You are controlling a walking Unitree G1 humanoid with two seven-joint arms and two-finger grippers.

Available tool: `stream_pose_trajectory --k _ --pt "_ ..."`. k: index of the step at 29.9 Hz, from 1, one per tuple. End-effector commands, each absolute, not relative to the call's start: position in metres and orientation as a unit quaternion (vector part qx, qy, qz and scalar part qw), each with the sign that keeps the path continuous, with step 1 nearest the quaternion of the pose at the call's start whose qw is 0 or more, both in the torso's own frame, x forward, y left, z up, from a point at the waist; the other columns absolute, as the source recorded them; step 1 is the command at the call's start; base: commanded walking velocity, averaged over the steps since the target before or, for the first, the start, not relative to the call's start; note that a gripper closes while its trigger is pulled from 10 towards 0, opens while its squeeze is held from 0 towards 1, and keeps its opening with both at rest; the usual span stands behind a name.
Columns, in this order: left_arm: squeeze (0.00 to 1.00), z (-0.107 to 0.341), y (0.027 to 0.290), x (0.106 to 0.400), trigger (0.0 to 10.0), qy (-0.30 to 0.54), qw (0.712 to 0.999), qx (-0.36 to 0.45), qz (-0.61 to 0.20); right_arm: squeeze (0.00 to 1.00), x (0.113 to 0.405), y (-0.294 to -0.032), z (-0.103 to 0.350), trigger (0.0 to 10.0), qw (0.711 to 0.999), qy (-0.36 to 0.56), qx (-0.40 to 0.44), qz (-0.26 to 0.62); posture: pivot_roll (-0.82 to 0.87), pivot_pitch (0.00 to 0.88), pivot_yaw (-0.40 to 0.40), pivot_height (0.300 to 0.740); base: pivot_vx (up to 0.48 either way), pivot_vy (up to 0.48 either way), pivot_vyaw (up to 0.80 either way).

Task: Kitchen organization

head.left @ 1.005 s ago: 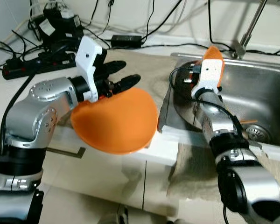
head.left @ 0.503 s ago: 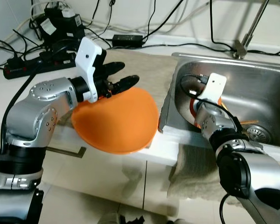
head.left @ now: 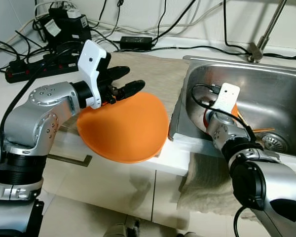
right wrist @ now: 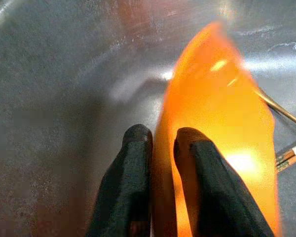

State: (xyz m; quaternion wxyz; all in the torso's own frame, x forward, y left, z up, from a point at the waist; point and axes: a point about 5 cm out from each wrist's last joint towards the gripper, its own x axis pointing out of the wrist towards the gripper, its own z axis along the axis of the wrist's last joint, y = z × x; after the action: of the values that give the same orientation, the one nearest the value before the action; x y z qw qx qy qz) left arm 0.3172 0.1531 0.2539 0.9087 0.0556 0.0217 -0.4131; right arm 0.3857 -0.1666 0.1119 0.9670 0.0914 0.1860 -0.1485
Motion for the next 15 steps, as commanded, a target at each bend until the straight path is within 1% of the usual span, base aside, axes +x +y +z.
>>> stream_pose_trajectory --k 1,9,15 --pt "0.0 0.263 0.153 0.317 10.0 0.012 0.907 0.068 -0.415 1.0 0.384 -0.167 0.108 10.0 0.963 0.201 0.091 -0.155 0.11 0.021 0.041 0.74 0.0 0.0 0.0" --pt "0.0 0.263 0.155 0.316 10.0 0.014 0.908 0.07 -0.414 1.0 0.382 -0.167 0.104 10.0 0.959 0.212 0.091 -0.162 0.11 0.031 0.041 0.74 0.0 0.0 0.0" --pt "0.0 0.262 0.156 0.318 10.0 0.016 0.909 0.071 -0.41 1.0 0.387 -0.162 0.116 10.0 0.97 0.182 0.057 -0.149 0.11 0.035 0.04 0.74 0.0 0.0 0.0"
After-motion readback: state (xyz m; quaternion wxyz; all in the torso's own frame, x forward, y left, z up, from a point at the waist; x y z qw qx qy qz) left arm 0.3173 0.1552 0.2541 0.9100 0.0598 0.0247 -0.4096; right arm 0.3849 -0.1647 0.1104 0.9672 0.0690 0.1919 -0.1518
